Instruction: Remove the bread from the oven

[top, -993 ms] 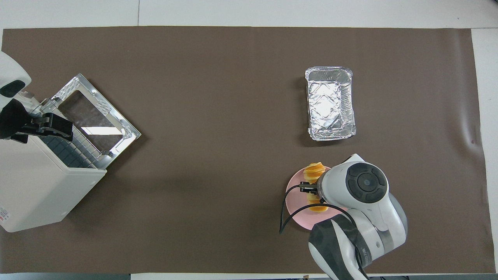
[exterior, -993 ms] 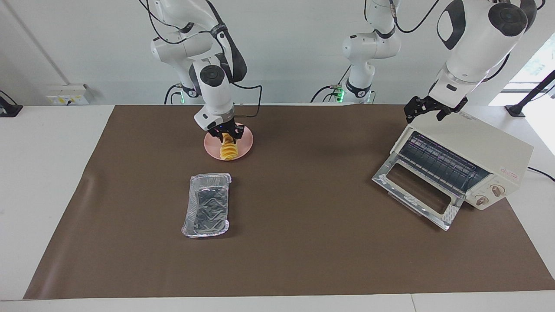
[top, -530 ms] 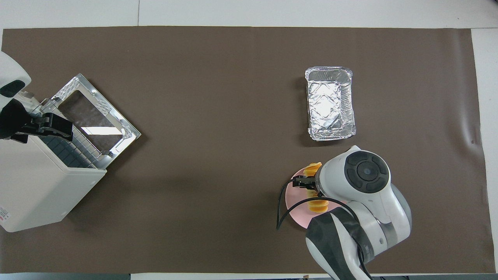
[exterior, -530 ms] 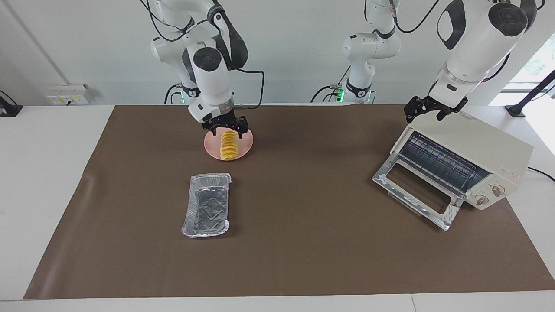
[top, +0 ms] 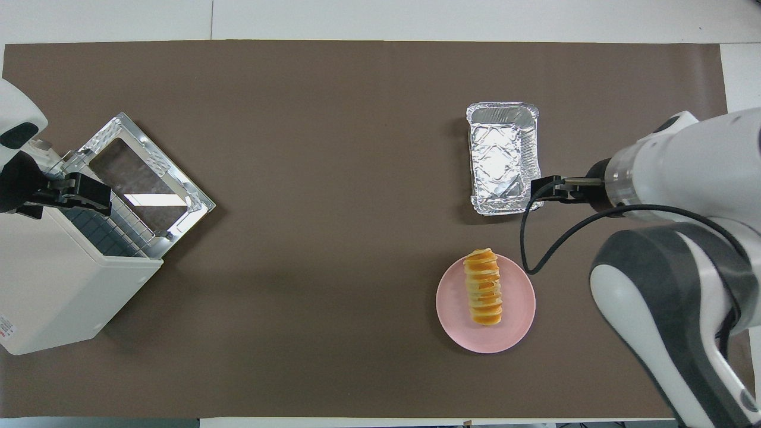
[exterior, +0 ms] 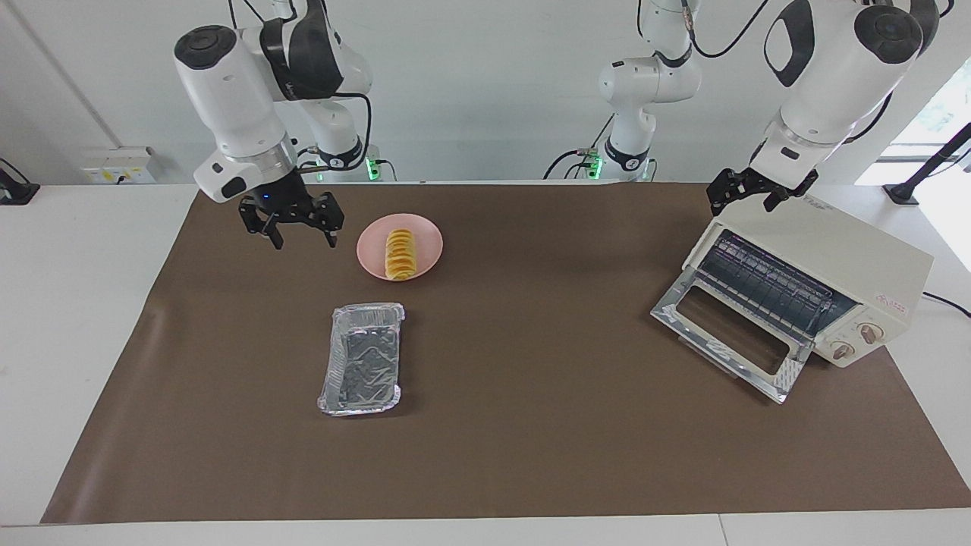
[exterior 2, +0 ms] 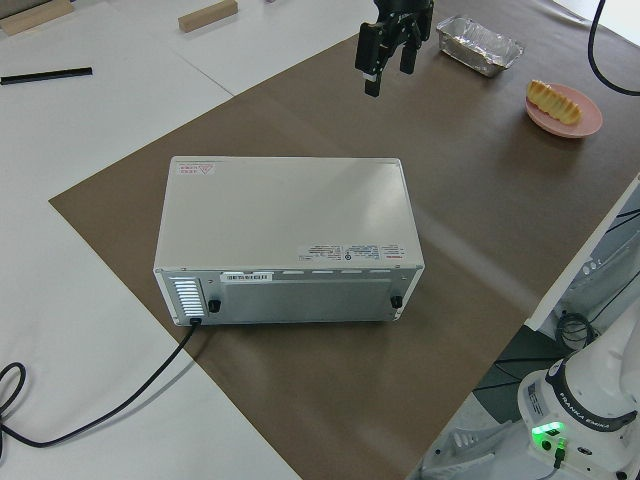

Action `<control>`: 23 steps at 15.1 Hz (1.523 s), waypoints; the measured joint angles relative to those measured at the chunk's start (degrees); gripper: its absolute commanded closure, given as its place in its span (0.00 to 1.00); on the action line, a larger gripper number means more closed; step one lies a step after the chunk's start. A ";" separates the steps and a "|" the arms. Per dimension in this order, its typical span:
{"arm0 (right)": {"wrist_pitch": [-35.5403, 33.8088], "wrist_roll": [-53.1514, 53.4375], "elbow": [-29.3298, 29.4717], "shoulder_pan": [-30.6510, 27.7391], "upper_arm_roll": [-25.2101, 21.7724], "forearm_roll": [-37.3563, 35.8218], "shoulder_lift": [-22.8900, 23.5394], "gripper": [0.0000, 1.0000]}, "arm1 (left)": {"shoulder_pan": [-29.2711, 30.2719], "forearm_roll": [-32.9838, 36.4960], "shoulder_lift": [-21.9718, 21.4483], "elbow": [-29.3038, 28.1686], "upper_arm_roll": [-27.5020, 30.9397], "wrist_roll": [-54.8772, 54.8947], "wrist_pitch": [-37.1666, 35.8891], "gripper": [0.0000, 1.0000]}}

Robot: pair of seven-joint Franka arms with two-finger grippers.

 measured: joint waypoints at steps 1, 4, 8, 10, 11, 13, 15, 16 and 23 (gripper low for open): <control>-4.50 -1.47 2.00 -0.68 -0.01 -0.04 -0.02 0.00 | 0.00 0.00 0.00 0.00 0.00 0.00 0.00 0.00; -15.83 -2.71 9.23 -1.95 -0.08 -0.83 -0.14 0.00 | 0.00 0.00 0.00 0.00 0.00 0.00 0.00 0.00; -20.93 -3.58 15.91 -3.27 -0.21 -3.00 0.20 0.00 | 0.00 0.00 0.00 0.00 0.00 0.00 0.00 0.00; -21.38 -3.60 17.92 -3.48 -0.26 -3.30 1.11 0.00 | 0.00 0.00 0.00 0.00 0.00 0.00 0.00 0.00; -21.40 -3.60 18.48 -3.54 -0.27 -3.41 1.54 0.00 | 0.00 0.00 0.00 0.00 0.00 0.00 0.00 0.00; -22.21 -3.60 18.71 -3.84 -0.27 -3.42 2.26 0.00 | 0.00 0.00 0.00 0.00 0.00 0.00 0.00 0.00; -23.82 -3.60 18.57 -4.26 -0.27 -3.42 2.86 0.00 | 0.00 0.00 0.00 0.00 0.00 0.00 0.00 0.00; -24.07 -3.60 18.31 -4.31 -0.27 -3.42 3.15 0.00 | 0.00 0.00 0.00 0.00 0.00 0.00 0.00 0.00; -24.07 -3.60 18.01 -4.31 -0.20 -3.44 3.67 0.00 | 0.00 0.00 0.00 0.00 0.00 0.00 0.00 0.00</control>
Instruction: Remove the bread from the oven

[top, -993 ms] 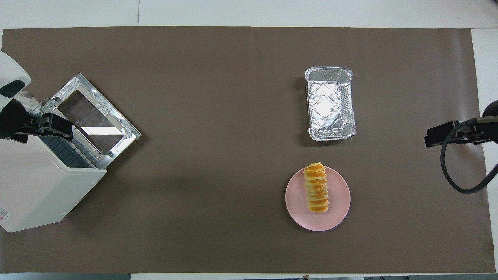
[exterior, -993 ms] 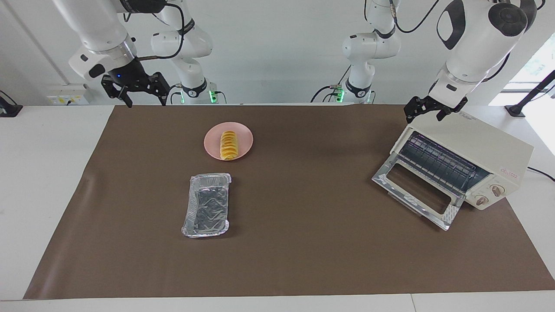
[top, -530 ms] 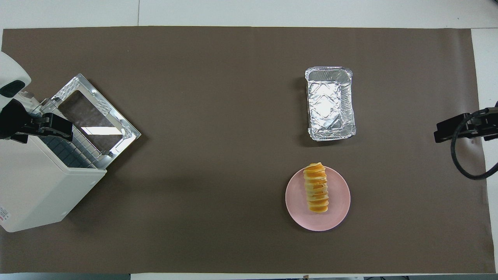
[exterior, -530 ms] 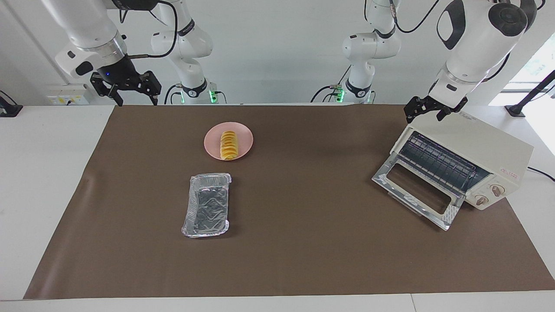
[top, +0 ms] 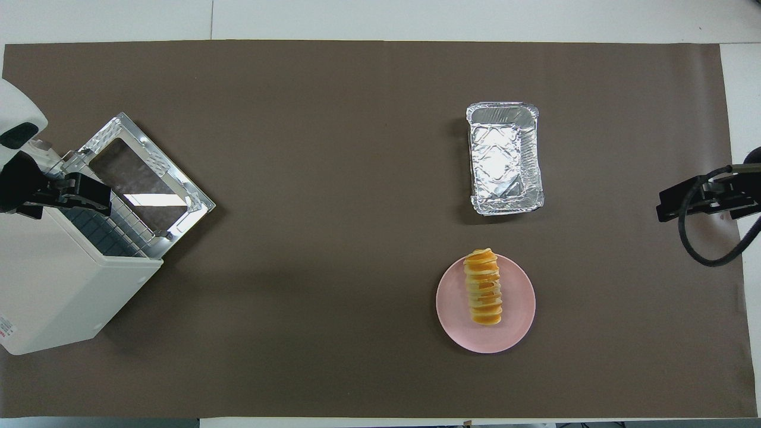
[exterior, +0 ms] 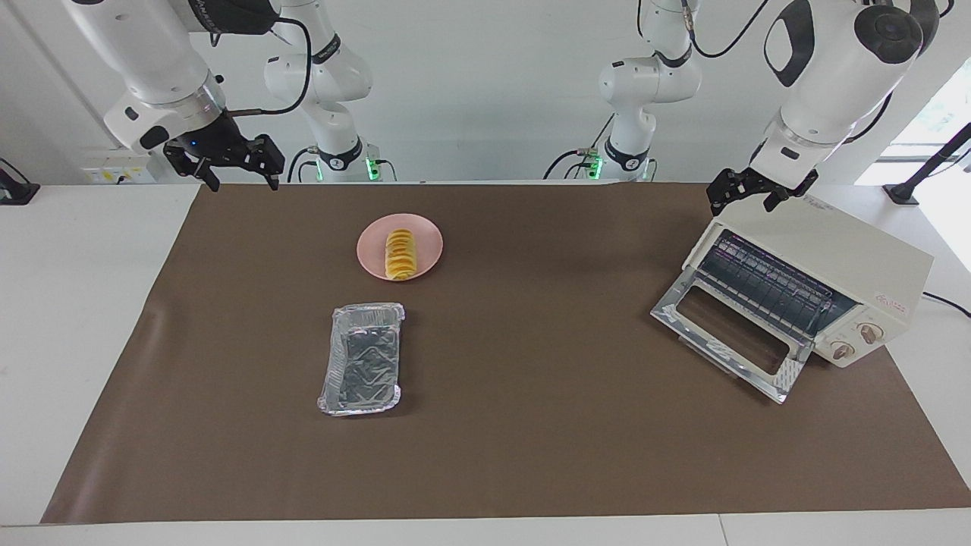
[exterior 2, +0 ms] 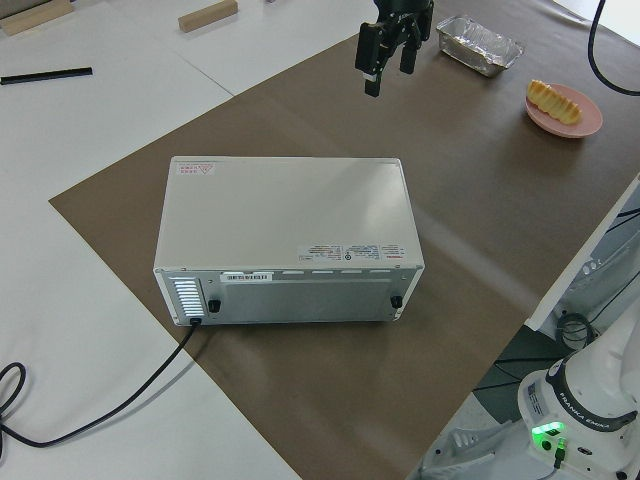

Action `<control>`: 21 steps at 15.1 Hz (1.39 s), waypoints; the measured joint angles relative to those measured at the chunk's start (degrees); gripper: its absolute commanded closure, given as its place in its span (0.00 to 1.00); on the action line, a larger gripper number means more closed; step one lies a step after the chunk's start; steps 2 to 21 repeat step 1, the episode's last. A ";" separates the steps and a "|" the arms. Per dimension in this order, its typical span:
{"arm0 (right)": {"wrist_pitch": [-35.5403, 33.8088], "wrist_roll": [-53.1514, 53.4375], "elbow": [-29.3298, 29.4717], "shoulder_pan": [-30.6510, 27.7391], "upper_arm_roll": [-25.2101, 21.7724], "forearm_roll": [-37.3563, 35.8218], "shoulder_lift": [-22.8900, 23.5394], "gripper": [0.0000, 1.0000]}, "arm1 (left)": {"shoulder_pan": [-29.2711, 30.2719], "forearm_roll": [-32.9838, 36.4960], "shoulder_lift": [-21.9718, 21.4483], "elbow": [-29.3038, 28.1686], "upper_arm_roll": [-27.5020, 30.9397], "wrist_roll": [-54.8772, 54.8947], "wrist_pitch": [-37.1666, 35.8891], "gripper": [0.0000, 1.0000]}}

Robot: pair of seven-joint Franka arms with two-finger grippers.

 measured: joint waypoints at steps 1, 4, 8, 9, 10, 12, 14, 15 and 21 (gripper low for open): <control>0.00 0.00 0.00 0.00 0.00 0.00 0.00 0.00 | 0.00 0.00 0.00 0.00 0.00 0.00 0.00 0.00; 0.00 0.00 0.00 0.00 0.00 0.00 0.00 0.00 | 0.00 0.00 0.00 0.00 0.00 0.00 0.00 0.00; 0.00 0.00 0.00 0.00 0.00 0.00 0.00 0.00 | 0.00 0.00 0.00 0.00 0.00 0.00 0.00 0.00; 0.00 0.00 0.00 0.00 0.00 0.00 0.00 0.00 | 0.00 0.00 0.00 0.00 0.00 0.00 0.00 0.00; 0.00 0.00 0.00 0.00 0.00 0.00 0.00 0.00 | 0.00 0.00 0.00 0.00 0.00 0.00 0.00 0.00; 0.00 0.00 0.00 0.00 0.00 0.00 0.00 0.00 | 0.00 0.00 0.00 0.00 0.00 0.00 0.00 0.00; 0.00 0.00 0.00 0.00 0.00 0.00 0.00 0.00 | 0.00 0.00 0.00 0.00 0.00 0.00 0.00 0.00; 0.00 0.00 0.00 0.00 0.00 0.00 0.00 0.00 | 0.00 0.00 0.00 0.00 0.00 0.00 0.00 0.00; 0.00 0.00 0.00 0.00 0.00 0.00 0.00 0.00 | 0.00 0.00 0.00 0.00 0.00 0.00 0.00 0.00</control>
